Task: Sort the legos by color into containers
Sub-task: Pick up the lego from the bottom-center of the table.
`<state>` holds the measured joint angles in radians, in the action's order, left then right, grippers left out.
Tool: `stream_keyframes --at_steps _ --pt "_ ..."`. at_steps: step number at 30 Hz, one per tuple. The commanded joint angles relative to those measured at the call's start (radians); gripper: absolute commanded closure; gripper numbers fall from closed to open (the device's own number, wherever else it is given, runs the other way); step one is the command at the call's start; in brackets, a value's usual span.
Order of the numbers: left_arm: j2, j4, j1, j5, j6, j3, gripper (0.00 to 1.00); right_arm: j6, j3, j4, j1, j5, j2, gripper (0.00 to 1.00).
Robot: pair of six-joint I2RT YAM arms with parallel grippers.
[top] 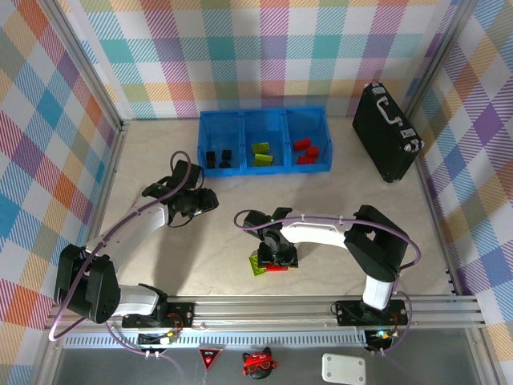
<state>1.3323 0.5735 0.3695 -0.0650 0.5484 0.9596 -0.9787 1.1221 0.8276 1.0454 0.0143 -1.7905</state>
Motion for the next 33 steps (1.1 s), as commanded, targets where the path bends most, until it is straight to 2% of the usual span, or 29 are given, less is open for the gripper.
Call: stream_keyframes --at_steps 1,8,17,25,33 --pt "-0.010 0.023 -0.014 -0.019 -0.007 0.007 0.56 0.015 -0.010 0.019 -0.012 0.014 0.022 0.33" --pt "-0.028 0.011 -0.011 -0.042 0.021 -0.013 0.56 0.039 -0.021 0.041 -0.046 0.039 0.078 0.33" --pt "-0.060 0.017 0.016 -0.036 0.059 -0.047 0.57 0.113 -0.048 0.042 -0.138 0.046 0.165 0.33" --pt "-0.076 0.037 0.085 0.002 0.099 -0.059 0.57 0.221 -0.020 0.035 -0.259 0.051 0.191 0.33" --pt "-0.052 0.029 0.182 0.044 0.160 -0.080 0.57 0.359 0.095 0.039 -0.394 0.050 0.156 0.33"
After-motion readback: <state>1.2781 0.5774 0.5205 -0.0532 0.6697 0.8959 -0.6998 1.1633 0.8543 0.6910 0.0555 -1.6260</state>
